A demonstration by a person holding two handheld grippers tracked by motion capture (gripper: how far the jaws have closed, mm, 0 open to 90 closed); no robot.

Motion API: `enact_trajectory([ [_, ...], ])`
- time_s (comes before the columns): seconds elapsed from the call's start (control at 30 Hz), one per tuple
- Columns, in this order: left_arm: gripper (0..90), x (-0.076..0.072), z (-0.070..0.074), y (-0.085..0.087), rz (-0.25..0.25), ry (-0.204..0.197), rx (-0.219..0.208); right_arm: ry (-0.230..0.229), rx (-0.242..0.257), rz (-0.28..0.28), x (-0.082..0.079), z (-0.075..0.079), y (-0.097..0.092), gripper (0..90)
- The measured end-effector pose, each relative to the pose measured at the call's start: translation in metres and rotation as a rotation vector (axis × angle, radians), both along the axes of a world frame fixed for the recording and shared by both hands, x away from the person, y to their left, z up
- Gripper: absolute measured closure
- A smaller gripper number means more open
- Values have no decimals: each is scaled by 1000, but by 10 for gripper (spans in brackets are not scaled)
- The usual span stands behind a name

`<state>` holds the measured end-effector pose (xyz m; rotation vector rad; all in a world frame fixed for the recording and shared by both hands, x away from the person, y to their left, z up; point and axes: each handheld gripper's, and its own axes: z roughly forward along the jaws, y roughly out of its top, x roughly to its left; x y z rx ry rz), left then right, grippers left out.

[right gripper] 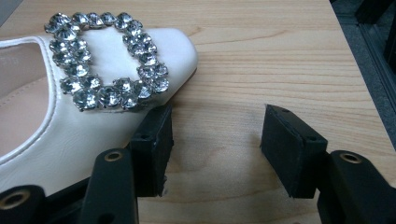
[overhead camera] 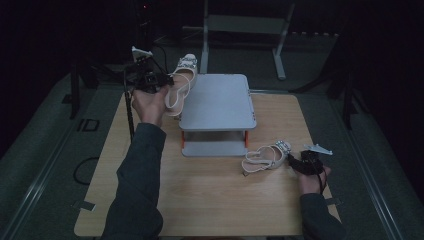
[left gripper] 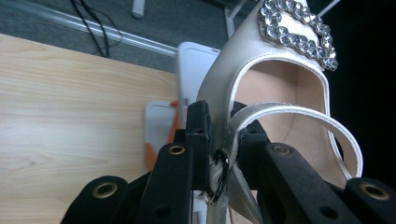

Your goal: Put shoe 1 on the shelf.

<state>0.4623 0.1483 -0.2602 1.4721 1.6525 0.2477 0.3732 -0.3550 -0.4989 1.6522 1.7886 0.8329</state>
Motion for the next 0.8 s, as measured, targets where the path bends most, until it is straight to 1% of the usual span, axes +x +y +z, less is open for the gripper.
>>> enact_trajectory([
  [0.07, 797, 4, -2, -7, -5, 3, -25, -2, 0, -1, 0, 0, 0, 431],
  [0.13, 797, 8, -3, -13, 1, 11, -32, -2, 0, 0, 0, 0, 0, 431],
  [0.17, 797, 10, -4, -16, 3, 16, -27, -2, 0, 0, 0, 0, 0, 431],
  [0.23, 797, 13, -4, -23, 13, 25, -30, -2, 0, -1, 0, 0, 0, 431],
  [0.27, 797, 16, -4, -26, 15, 30, -44, -2, 0, -1, 0, 0, 0, 431],
  [0.3, 796, 19, -6, -30, 18, 35, -72, -2, 0, 0, 0, 0, 0, 430],
  [0.33, 797, 20, -7, -33, 30, 36, -89, -2, 0, 0, 0, 0, 0, 430],
  [0.37, 797, 20, -7, -33, 30, 36, -89, -2, 0, 0, 0, 0, 0, 430],
  [0.4, 796, 21, -8, -35, 52, 35, -104, -2, 1, 0, 0, 0, 0, 430],
  [0.47, 797, 23, -9, -39, 93, 37, -108, -1, 1, 1, 0, 0, 0, 430],
  [0.5, 796, 27, -11, -43, 112, 60, -124, -1, 1, 1, 0, 0, 0, 430],
  [0.53, 796, 27, -11, -43, 112, 60, -124, -1, 1, 2, 0, 0, 0, 429],
  [0.6, 794, 31, -13, -45, 123, 82, -136, -1, 2, 3, 0, 0, 0, 429],
  [0.67, 790, 35, -16, -51, 132, 108, -136, -3, 3, 3, 0, 0, 0, 429],
  [0.77, 792, 37, -24, -55, 147, 129, -167, -3, 3, 2, 1, 0, 0, 428],
  [0.8, 792, 37, -24, -55, 147, 129, -167, -3, 3, 2, 1, 0, 0, 428],
])
